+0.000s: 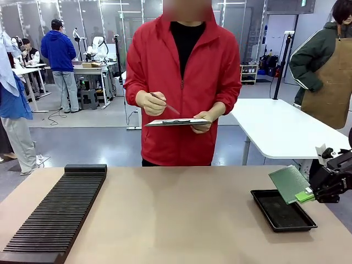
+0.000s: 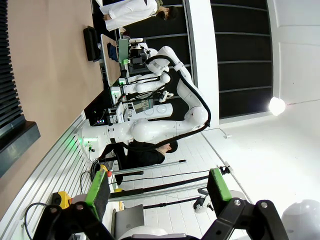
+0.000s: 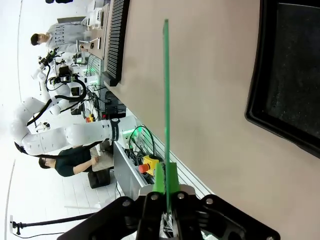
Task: Inspect the PCB.
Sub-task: Place the Blank PCB in the ESD tray.
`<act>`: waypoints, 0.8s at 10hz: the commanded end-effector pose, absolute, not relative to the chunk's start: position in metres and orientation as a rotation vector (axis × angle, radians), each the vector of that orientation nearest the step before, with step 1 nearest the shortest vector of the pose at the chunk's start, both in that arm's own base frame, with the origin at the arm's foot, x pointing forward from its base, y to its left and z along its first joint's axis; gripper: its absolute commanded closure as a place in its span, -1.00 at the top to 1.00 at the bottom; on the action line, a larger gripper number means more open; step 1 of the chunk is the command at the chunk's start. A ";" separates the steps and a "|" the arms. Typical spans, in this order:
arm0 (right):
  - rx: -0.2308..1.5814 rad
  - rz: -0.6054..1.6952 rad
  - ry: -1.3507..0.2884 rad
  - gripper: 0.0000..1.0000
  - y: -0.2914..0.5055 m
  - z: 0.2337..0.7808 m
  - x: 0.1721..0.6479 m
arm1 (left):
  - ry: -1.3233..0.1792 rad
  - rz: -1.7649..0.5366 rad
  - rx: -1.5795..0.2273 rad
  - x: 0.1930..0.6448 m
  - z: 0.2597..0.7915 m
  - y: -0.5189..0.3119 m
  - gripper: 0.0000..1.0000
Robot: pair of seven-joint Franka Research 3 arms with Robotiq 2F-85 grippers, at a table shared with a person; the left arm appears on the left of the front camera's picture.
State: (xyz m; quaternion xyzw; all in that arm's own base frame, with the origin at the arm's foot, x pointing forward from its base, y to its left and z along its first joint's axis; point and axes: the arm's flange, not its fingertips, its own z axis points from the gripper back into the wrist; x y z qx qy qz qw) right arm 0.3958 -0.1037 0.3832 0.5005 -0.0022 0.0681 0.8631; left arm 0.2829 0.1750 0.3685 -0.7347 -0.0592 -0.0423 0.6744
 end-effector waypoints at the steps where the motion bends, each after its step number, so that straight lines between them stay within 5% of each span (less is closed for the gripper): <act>1: 1.039 0.204 -0.023 -0.95 -0.105 0.371 0.413 | -0.137 -0.096 -1.652 0.282 0.369 0.176 1.00; 8: 0.877 0.179 0.052 -0.95 -0.105 0.326 0.464 | -0.137 -0.096 -1.652 0.282 0.369 0.176 1.00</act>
